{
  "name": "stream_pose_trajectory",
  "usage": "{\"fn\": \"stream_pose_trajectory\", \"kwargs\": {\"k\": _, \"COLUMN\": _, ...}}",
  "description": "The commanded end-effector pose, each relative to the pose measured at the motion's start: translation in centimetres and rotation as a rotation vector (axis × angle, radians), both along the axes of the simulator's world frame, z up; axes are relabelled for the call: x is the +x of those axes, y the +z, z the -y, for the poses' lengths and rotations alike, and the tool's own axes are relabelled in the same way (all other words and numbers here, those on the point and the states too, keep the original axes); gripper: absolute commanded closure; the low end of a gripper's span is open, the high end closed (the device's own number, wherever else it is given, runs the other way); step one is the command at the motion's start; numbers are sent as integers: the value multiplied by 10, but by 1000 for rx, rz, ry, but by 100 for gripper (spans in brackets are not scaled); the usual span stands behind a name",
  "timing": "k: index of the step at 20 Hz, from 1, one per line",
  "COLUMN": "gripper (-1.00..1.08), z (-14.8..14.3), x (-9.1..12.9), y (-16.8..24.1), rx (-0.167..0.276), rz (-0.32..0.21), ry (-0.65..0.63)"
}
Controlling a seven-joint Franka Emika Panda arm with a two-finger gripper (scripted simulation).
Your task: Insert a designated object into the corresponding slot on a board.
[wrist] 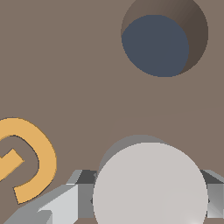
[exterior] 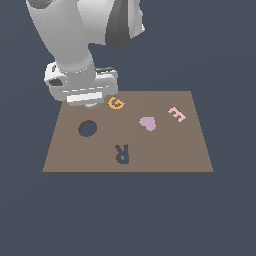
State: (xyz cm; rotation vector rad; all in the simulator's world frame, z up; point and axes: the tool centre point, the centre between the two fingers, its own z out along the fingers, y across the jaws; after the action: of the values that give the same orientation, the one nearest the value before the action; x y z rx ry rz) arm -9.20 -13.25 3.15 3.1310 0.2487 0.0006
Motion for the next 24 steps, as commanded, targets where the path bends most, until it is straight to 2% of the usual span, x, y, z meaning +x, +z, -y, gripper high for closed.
{"fn": "stream_pose_trajectory", "kwargs": {"k": 1, "gripper": 108, "z": -3, "x": 1, "y": 0, "rx": 0, "rz": 1, "ry": -63}}
{"fn": "stream_pose_trajectory", "kwargs": {"k": 8, "gripper": 108, "z": -15, "x": 6, "y": 1, "rx": 0, "rz": 1, "ry": -289}}
{"fn": "stream_pose_trajectory", "kwargs": {"k": 24, "gripper": 108, "z": -37, "x": 30, "y": 4, "rx": 1, "rz": 2, "ry": -902}}
